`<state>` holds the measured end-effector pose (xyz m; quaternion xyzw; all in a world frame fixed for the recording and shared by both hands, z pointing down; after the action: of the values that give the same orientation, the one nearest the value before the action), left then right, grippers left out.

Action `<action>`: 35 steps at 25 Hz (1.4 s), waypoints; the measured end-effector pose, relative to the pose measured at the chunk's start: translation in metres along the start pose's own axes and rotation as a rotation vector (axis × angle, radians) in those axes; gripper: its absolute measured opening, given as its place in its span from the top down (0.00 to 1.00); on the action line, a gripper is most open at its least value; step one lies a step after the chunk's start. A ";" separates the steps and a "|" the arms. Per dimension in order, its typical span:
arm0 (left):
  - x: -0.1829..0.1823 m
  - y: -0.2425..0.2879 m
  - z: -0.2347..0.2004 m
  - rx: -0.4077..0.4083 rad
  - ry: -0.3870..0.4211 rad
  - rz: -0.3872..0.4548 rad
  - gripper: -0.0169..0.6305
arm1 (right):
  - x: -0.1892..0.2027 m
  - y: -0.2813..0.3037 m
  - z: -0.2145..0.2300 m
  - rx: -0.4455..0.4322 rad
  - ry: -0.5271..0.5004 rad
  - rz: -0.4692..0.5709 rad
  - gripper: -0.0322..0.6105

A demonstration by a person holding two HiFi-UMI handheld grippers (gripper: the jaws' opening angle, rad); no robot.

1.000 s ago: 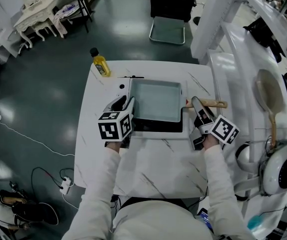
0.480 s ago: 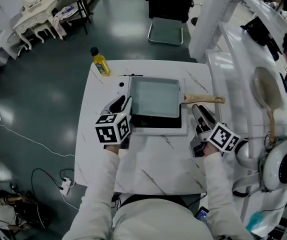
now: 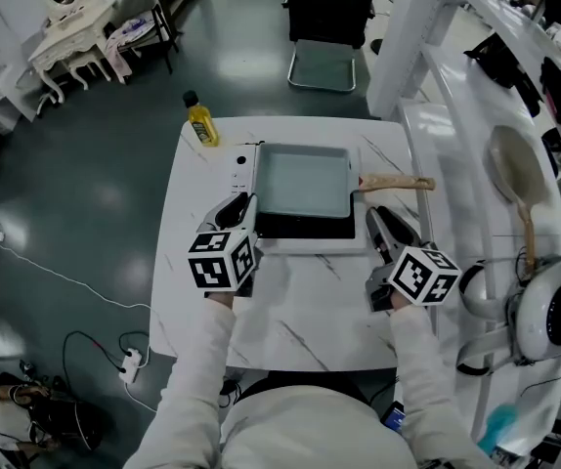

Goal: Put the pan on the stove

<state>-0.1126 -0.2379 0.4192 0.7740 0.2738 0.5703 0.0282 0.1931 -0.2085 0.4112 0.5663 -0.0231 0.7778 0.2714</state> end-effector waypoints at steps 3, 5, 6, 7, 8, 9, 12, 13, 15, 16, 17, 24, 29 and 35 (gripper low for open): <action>0.005 -0.011 0.001 0.006 -0.003 0.011 0.88 | 0.001 -0.009 -0.006 0.001 -0.006 0.012 0.80; 0.007 -0.018 0.002 0.008 -0.003 0.016 0.90 | 0.001 -0.014 -0.010 0.007 -0.017 0.020 0.83; 0.008 -0.022 0.003 0.009 -0.001 0.018 0.91 | 0.001 -0.017 -0.013 0.013 -0.030 0.023 0.85; 0.010 -0.026 0.004 0.009 0.002 0.019 0.91 | 0.002 -0.020 -0.015 0.019 -0.045 0.025 0.86; 0.011 -0.030 0.004 0.011 0.005 0.021 0.91 | 0.003 -0.024 -0.019 0.026 -0.062 0.028 0.87; 0.012 -0.033 0.004 0.013 0.006 0.023 0.91 | 0.004 -0.027 -0.022 0.034 -0.079 0.031 0.88; 0.016 -0.043 0.006 0.025 0.007 0.026 0.91 | 0.008 -0.036 -0.032 0.058 -0.132 0.040 0.91; 0.017 -0.046 0.007 0.032 0.008 0.025 0.92 | 0.009 -0.039 -0.036 0.063 -0.149 0.042 0.91; 0.020 -0.052 0.010 0.044 0.013 0.019 0.92 | 0.011 -0.045 -0.044 0.066 -0.178 0.042 0.91; 0.021 -0.055 0.011 0.049 0.015 0.017 0.92 | 0.013 -0.048 -0.047 0.068 -0.189 0.041 0.91; 0.023 -0.058 0.013 0.054 0.017 0.015 0.92 | 0.014 -0.051 -0.050 0.072 -0.198 0.042 0.91; 0.033 -0.074 0.020 0.082 0.029 0.009 0.92 | 0.026 -0.069 -0.065 0.117 -0.260 0.035 0.91; 0.038 -0.085 0.023 0.092 0.034 0.009 0.92 | 0.031 -0.078 -0.073 0.143 -0.259 0.033 0.91; 0.041 -0.099 0.024 0.100 0.025 0.017 0.92 | 0.034 -0.089 -0.082 0.147 -0.244 0.050 0.91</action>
<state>-0.1214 -0.1283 0.4113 0.7694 0.2958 0.5659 -0.0185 0.1543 -0.0910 0.3877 0.6743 -0.0130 0.7093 0.2049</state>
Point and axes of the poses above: the fingertips, and each gripper's own axes: y forward along the fingers, z to its right, x out of its underside, the point moved 8 cm from there along -y, backward along the fingers, and after that the axes turned 7 degrees about -y, right-handed, at the moved point
